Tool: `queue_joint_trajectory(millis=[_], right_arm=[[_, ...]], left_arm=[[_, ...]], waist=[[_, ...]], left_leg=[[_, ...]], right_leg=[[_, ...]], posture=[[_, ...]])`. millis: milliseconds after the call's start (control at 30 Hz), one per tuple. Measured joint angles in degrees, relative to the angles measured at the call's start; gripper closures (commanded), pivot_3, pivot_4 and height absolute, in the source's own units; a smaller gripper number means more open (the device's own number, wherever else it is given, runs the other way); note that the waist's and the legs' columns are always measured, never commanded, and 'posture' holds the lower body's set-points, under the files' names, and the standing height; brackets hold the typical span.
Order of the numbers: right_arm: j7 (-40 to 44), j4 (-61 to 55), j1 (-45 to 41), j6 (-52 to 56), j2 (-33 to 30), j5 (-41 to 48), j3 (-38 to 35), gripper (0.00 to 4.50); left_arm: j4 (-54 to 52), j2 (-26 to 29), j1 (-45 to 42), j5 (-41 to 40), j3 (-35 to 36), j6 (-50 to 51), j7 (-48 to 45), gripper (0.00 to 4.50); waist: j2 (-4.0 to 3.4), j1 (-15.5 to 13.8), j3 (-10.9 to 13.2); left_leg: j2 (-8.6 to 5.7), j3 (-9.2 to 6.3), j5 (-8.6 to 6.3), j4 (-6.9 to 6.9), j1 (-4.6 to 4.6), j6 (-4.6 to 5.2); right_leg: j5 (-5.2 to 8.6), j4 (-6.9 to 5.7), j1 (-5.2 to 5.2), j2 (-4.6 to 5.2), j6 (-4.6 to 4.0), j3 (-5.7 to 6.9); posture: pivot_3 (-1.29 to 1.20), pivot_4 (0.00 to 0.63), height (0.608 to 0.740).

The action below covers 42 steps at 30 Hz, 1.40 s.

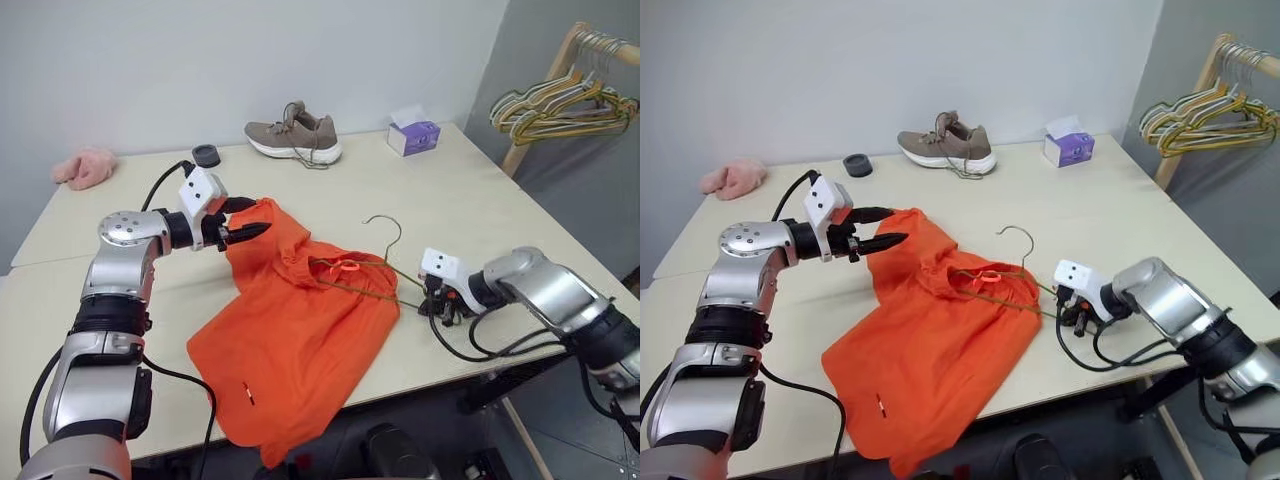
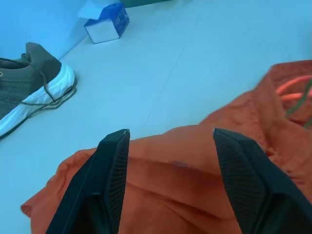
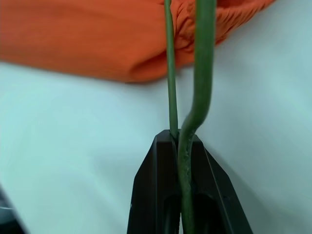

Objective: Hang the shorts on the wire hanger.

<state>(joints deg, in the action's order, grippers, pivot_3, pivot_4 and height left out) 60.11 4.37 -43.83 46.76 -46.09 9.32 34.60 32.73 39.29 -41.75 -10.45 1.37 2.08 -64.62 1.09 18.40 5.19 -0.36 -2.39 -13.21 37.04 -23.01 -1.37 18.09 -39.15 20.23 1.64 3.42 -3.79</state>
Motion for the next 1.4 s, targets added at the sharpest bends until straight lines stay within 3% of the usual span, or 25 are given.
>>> queue_joint_trajectory(millis=[133,333,700,800,933,1167,1400], right_arm=[[0.8,7.8,-3.4,-6.2,3.9,-5.3,0.8,4.5],[-1.7,10.6,-4.0,-15.5,6.7,-11.1,0.1,4.5],[-1.6,5.6,-0.4,-16.4,8.1,-12.9,-4.3,4.5],[-2.3,4.7,-0.4,-19.0,7.9,-15.1,-4.3,4.5],[-2.8,4.7,-0.4,-21.1,7.8,-17.1,-4.3,4.5],[-2.6,3.8,0.0,-22.6,7.5,-18.1,-4.4,4.5],[-1.6,-0.6,0.0,-22.7,7.5,-19.2,-4.7,4.5]], left_arm=[[-0.8,0.0,0.7,0.2,-0.1,0.1,0.0,1.64],[-0.8,1.0,1.3,0.4,0.1,0.0,0.6,1.64],[-1.1,4.5,4.0,4.0,-2.2,-4.8,-3.9,1.64],[-3.3,4.1,3.1,2.5,-2.9,-1.3,-6.9,1.09],[-5.3,3.9,1.1,0.2,-3.1,2.8,-9.2,0.02],[-2.1,3.3,-0.7,3.0,-6.1,-2.9,-10.7,0.02],[6.6,-1.5,-5.2,7.4,-8.9,-11.3,-8.8,0.02]], waist=[[0.0,0.5,0.0],[0.0,0.7,0.0],[0.01,0.6,0.0],[0.01,0.6,0.0],[0.01,0.7,0.0],[0.01,0.8,0.0],[0.02,0.9,0.0]], left_leg=[[-0.01,-0.05,0.0,-0.01,-0.01,-0.01],[-0.06,-0.08,0.01,0.01,-0.01,-0.01],[-0.07,-0.18,0.05,0.17,0.03,-0.06],[-0.08,-0.18,0.05,0.22,0.03,-0.06],[-0.08,-0.18,0.05,0.24,0.05,-0.06],[-0.08,-0.18,0.07,0.3,0.07,-0.08],[-0.08,-0.19,0.05,0.67,0.02,-0.07]], right_leg=[[0.0,-0.01,0.0,0.04,0.0,0.04],[0.0,-0.06,0.0,0.09,0.0,0.06],[0.0,-0.44,0.01,0.08,0.0,0.12],[0.01,-0.5,0.01,0.08,0.0,0.12],[0.01,-0.53,0.0,0.06,0.01,0.11],[0.01,-0.65,0.01,0.05,0.01,0.09],[0.01,-0.79,-0.04,0.05,0.01,0.1]], posture=[[-0.29,0.029,0.74],[-0.28,0.027,0.74],[-0.29,0.03,0.74],[-0.29,0.03,0.74],[-0.3,0.029,0.74],[-0.3,0.028,0.74],[-0.32,0.031,0.74]])
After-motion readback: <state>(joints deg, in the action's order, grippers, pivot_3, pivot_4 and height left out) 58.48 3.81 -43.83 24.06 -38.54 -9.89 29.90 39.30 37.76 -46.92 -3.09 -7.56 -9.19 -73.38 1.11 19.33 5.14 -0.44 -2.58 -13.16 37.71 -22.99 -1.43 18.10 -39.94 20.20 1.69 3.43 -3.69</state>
